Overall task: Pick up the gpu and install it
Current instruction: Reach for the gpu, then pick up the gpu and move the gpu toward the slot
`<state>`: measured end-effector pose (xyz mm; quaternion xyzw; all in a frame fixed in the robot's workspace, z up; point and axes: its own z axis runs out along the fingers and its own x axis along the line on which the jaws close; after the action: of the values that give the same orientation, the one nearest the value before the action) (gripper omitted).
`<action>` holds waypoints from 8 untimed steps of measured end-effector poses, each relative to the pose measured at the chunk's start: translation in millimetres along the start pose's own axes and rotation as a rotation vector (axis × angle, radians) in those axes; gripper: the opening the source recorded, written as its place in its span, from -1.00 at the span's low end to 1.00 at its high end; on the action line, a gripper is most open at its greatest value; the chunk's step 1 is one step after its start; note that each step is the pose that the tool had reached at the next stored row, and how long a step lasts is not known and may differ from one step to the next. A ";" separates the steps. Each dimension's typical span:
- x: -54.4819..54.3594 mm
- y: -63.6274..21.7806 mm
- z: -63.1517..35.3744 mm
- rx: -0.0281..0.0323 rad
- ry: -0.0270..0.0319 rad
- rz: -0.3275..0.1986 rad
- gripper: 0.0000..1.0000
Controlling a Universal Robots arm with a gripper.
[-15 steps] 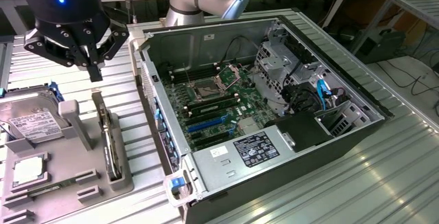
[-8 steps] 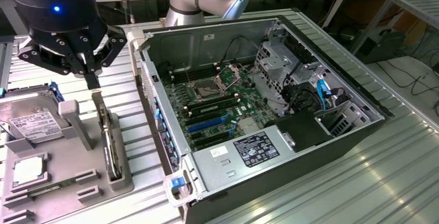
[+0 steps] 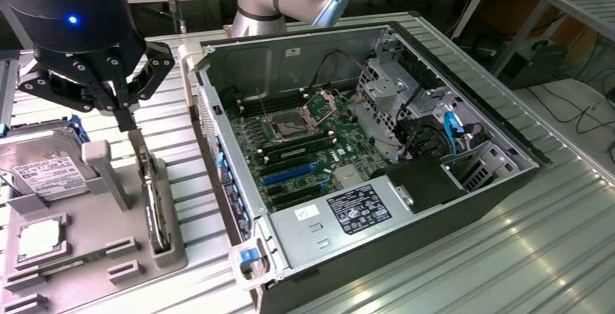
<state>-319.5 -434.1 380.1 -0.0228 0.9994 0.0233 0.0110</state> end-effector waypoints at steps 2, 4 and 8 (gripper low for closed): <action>0.0 0.0 -0.1 0.0000 0.0001 0.000 -0.79; 0.0 0.0 -0.1 0.0001 0.0001 0.000 -0.79; 0.0 0.0 0.0 0.0000 0.0001 0.000 -0.79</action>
<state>-319.5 -434.1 380.1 -0.0228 0.9994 0.0233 0.0109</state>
